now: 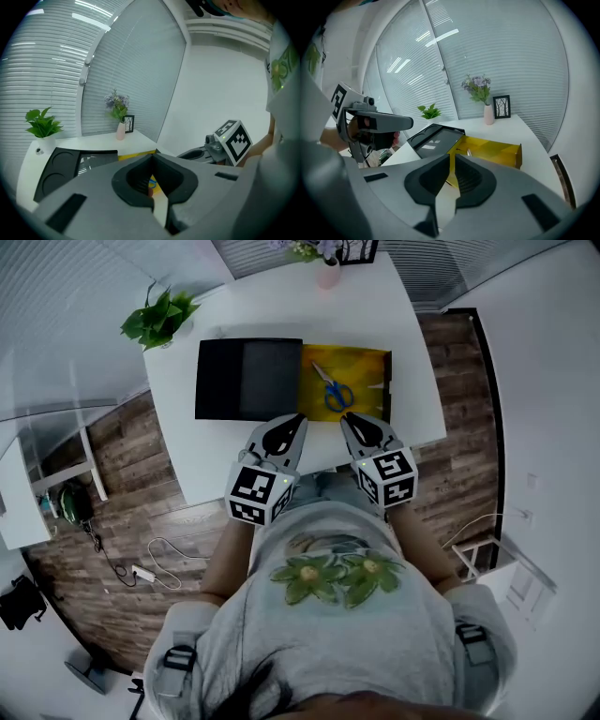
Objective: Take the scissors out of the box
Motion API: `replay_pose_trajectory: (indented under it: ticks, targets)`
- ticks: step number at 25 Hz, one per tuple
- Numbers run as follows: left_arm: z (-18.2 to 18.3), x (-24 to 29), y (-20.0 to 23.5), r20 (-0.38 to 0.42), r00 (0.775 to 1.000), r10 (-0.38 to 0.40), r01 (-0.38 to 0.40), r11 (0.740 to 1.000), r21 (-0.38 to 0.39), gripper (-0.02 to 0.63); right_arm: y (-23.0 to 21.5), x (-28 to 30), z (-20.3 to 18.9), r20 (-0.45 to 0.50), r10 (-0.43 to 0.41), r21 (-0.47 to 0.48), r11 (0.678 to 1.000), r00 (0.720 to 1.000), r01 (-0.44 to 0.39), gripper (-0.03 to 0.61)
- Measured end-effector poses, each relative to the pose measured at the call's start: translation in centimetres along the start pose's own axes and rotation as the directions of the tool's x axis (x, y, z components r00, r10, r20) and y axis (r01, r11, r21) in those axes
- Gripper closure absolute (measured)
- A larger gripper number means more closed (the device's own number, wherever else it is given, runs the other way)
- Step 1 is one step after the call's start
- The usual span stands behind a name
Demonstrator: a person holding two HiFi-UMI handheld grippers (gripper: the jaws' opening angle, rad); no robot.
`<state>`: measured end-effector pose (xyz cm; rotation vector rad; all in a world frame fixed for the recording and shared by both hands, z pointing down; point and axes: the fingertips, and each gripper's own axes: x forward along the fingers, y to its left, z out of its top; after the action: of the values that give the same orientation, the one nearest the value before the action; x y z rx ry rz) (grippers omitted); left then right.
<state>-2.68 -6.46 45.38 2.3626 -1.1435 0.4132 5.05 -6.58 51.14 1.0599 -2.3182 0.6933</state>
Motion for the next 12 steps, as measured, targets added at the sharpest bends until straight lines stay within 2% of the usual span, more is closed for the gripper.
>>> replay_pose_trajectory:
  ticks: [5, 9, 12]
  targets:
    - [-0.1, 0.9, 1.0, -0.021, 1.0, -0.012, 0.012, 1.0, -0.003, 0.607, -0.5, 1.4, -0.2, -0.037, -0.01, -0.011, 1.0, 0.999, 0.01, 0.567]
    - [-0.1, 1.7, 1.8, -0.03, 0.999, -0.025, 0.025, 0.999, -0.022, 0.607, -0.6, 2.6, -0.5, -0.073, -0.002, -0.004, 1.0, 0.997, 0.002, 0.53]
    - [-0.1, 2.0, 2.3, -0.036, 0.999, -0.035, 0.034, 0.999, -0.036, 0.607, -1.0, 3.2, -0.6, -0.088, -0.013, -0.004, 1.0, 0.996, 0.013, 0.526]
